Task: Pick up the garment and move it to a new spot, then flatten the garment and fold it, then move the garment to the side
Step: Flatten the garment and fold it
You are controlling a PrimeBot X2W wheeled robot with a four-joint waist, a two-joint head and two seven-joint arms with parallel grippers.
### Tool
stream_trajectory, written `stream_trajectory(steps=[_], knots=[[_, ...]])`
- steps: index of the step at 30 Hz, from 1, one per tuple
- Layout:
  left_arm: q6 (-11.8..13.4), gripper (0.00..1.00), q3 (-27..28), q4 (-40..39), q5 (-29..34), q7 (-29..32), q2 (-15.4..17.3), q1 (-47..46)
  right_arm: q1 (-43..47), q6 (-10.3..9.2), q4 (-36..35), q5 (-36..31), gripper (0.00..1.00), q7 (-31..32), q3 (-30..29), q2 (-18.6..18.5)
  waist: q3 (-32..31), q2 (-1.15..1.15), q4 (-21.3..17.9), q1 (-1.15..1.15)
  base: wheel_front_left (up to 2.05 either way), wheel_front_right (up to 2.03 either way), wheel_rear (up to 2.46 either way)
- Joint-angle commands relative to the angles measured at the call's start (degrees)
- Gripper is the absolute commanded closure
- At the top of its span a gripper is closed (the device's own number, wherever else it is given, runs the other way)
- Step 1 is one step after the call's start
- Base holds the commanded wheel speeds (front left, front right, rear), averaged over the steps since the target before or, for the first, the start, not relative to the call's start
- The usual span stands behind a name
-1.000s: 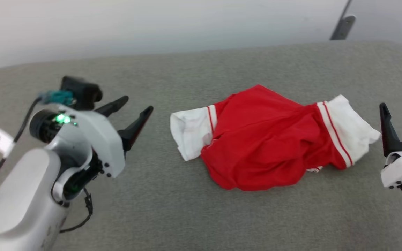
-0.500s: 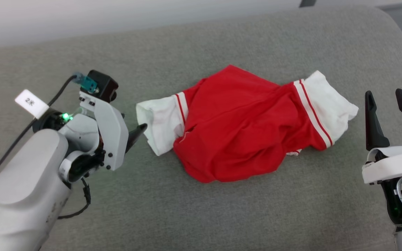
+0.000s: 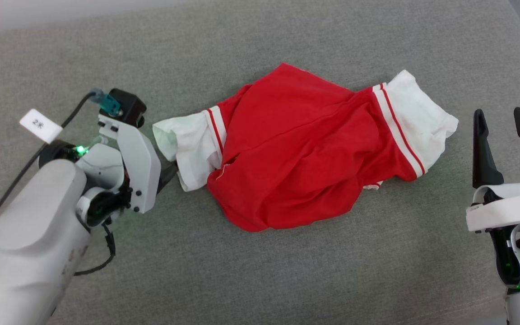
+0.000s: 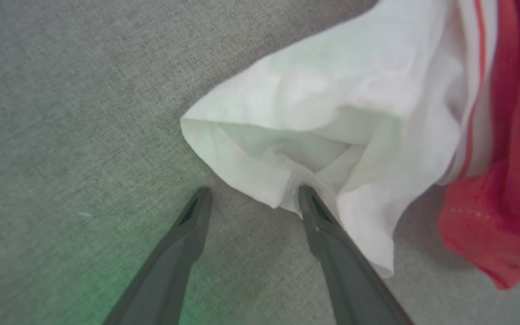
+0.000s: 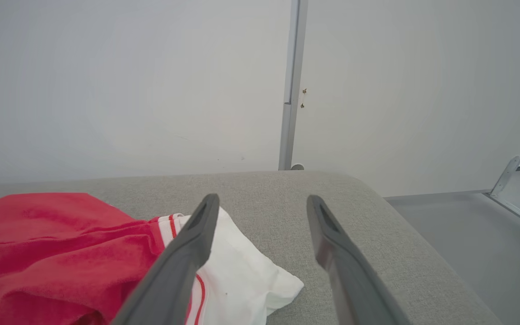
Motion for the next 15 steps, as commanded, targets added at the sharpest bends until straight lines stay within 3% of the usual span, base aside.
stream_trajectory(steps=[1, 4, 5, 7, 15], knots=[[0.0, 0.00, -1.7, 2.0, -0.5, 0.4, -1.2, 1.9, -0.7, -0.08, 0.1, -0.2, 0.00, -0.3, 0.0, 0.3, 0.3, 0.00, 0.1, 0.00, 0.00, 0.00, 0.00], [0.0, 0.04, -2.6, 2.3, -2.1, 0.3, -1.9, 2.1, -0.9, -0.08, 0.3, -0.2, 0.00, -0.6, 0.0, 0.4, 0.4, 0.00, 0.3, 0.00, 0.00, 0.00, 0.00], [0.0, 0.57, -3.0, 2.1, -2.8, 0.2, -2.1, 2.1, -1.0, -0.08, 0.4, -0.1, 0.00, -0.7, 0.0, 0.4, 0.4, 0.00, 0.4, 0.00, 0.00, 0.00, 0.00], [-0.1, 1.00, -3.7, 1.7, -4.2, 0.1, -2.2, 2.1, -1.0, -0.08, 0.7, -0.2, 0.00, -0.8, -0.1, 0.3, 0.4, 0.00, 0.5, 0.00, 0.00, 0.00, 0.00], [-0.1, 1.00, -3.8, 1.3, -7.2, 0.5, -0.7, -0.2, -0.3, -0.08, 1.0, -1.1, 0.00, -0.8, -1.4, -0.1, -0.4, 0.00, 1.9, 0.00, 0.00, 0.00, 0.00]])
